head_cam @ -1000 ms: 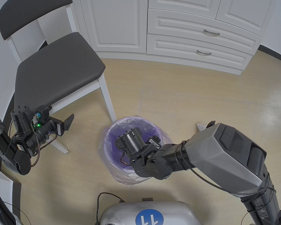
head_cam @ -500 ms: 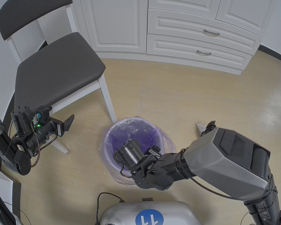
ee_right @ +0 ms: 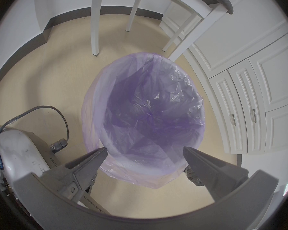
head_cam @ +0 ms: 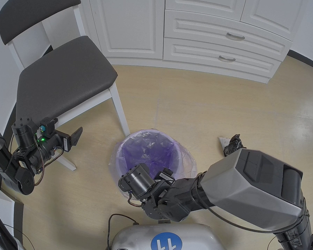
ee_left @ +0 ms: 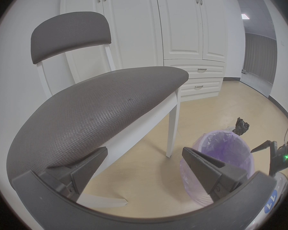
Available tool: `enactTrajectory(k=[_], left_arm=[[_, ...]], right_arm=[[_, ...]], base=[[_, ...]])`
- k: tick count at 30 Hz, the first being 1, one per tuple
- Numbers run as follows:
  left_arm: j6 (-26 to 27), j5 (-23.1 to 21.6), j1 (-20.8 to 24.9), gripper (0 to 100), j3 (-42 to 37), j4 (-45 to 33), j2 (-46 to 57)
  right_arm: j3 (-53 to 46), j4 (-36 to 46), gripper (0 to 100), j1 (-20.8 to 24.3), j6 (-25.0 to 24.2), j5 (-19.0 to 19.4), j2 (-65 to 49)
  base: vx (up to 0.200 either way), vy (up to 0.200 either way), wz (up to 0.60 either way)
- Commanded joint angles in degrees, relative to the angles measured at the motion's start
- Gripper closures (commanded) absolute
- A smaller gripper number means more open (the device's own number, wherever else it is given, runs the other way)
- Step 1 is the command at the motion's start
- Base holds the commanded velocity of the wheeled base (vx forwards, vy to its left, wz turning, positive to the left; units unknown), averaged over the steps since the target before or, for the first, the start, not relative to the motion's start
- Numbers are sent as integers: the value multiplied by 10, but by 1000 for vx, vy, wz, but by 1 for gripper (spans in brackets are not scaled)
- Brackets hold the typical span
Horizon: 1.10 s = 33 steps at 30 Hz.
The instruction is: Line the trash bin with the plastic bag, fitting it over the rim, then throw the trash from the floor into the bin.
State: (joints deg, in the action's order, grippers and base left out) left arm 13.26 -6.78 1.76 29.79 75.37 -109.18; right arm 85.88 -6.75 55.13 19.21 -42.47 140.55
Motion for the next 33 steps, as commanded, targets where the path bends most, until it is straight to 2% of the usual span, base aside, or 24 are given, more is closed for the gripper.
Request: enactTrajectory(k=[1,13,24,27,33], left_arm=[[0,0,0,0,0,0,3],[0,0,0,0,2,-1,0],[-8,-14,9,0,9,0,-9],[-14,-33,17,0,7,0,-21],[-40,-36,47,0,6,18,-46]], right_arm=[[6,0,0,2,0,1,15],[49,-2,0,-5,-3,2,67],[68,-4,0,-12,-38,1,89],[33,-6,0,1,-59,2,58],[-88,-30,0,39,-74,20,-33]], base=[[0,0,0],[0,0,0],[0,0,0],[0,0,0],[0,0,0]])
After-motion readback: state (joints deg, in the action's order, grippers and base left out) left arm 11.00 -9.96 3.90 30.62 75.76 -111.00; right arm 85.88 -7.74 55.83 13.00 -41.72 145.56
